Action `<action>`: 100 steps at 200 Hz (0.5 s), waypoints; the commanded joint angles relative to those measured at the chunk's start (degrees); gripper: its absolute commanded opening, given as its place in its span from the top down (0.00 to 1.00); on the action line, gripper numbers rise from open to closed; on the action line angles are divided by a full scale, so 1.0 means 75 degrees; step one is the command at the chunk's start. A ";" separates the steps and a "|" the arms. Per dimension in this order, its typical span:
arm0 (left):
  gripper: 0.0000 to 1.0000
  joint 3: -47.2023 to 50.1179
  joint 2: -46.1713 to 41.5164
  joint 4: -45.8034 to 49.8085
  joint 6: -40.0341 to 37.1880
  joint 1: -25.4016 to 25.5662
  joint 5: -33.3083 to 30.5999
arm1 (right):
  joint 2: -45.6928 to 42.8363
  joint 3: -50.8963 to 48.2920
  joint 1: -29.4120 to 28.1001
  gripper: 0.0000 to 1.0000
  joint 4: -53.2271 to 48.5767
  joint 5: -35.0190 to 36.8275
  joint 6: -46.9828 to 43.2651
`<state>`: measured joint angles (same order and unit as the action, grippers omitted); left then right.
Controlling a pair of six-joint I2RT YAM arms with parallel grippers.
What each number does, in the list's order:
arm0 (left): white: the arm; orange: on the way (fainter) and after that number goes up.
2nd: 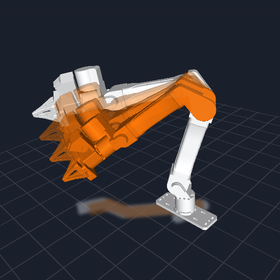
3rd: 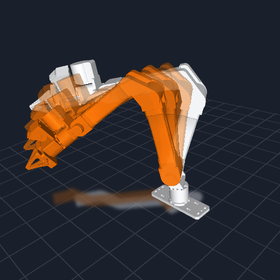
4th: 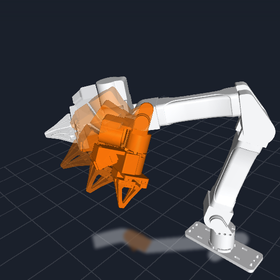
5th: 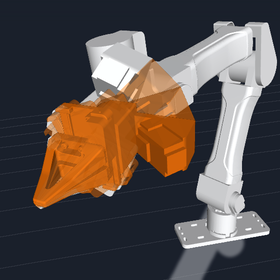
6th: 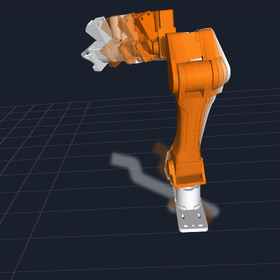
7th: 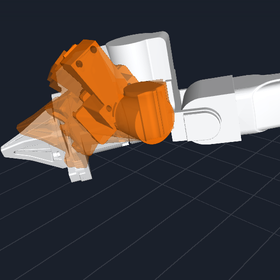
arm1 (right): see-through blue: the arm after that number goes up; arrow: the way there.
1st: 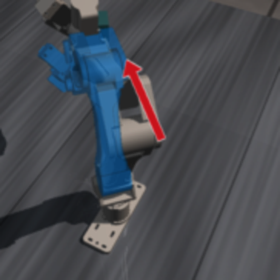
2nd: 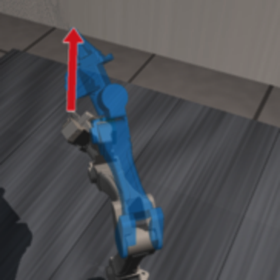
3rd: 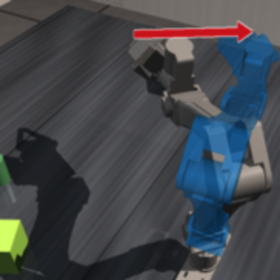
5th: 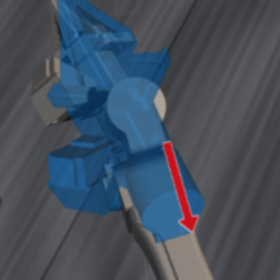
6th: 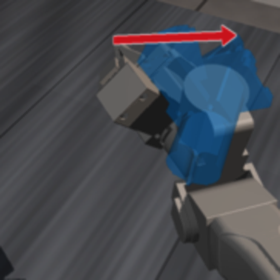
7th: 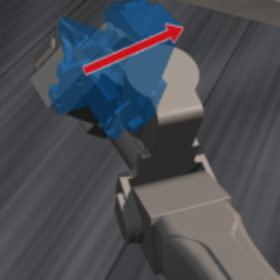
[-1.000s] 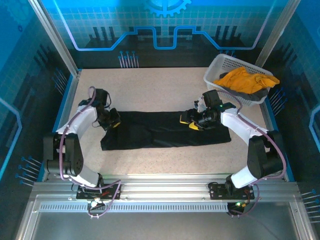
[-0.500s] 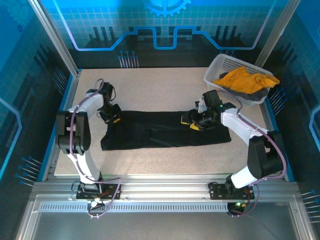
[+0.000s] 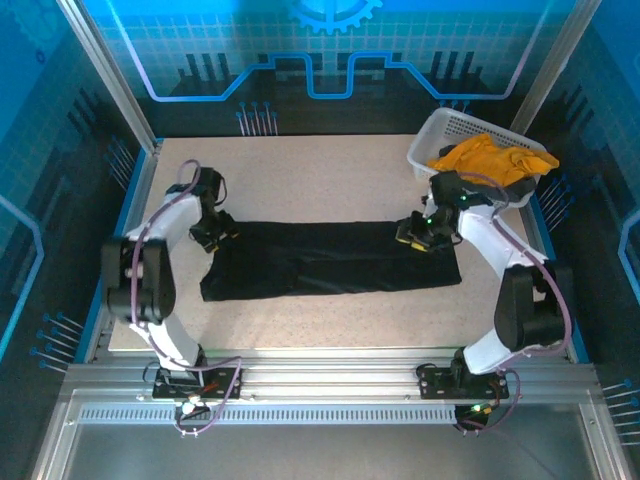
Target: Fold and stack the t-shirts
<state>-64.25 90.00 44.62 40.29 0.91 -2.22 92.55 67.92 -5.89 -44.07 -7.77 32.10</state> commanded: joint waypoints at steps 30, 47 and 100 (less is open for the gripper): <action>0.73 0.1238 0.0142 -0.0728 0.3345 0.1916 0.1300 | 0.2216 0.1902 0.0131 0.79 -0.1770 0.2274 -0.0545; 0.74 0.1100 0.0786 -0.1171 0.3845 0.1959 0.1375 | 0.2741 0.2280 0.0043 0.78 -0.2022 0.2605 -0.0669; 0.75 -0.1141 0.3167 -0.0452 0.2726 0.1180 0.1009 | 0.3710 0.2432 -0.0342 0.72 -0.2678 0.2272 -0.1039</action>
<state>-66.11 106.17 41.08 63.90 12.99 7.46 119.37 86.65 -6.20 -58.61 9.06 26.35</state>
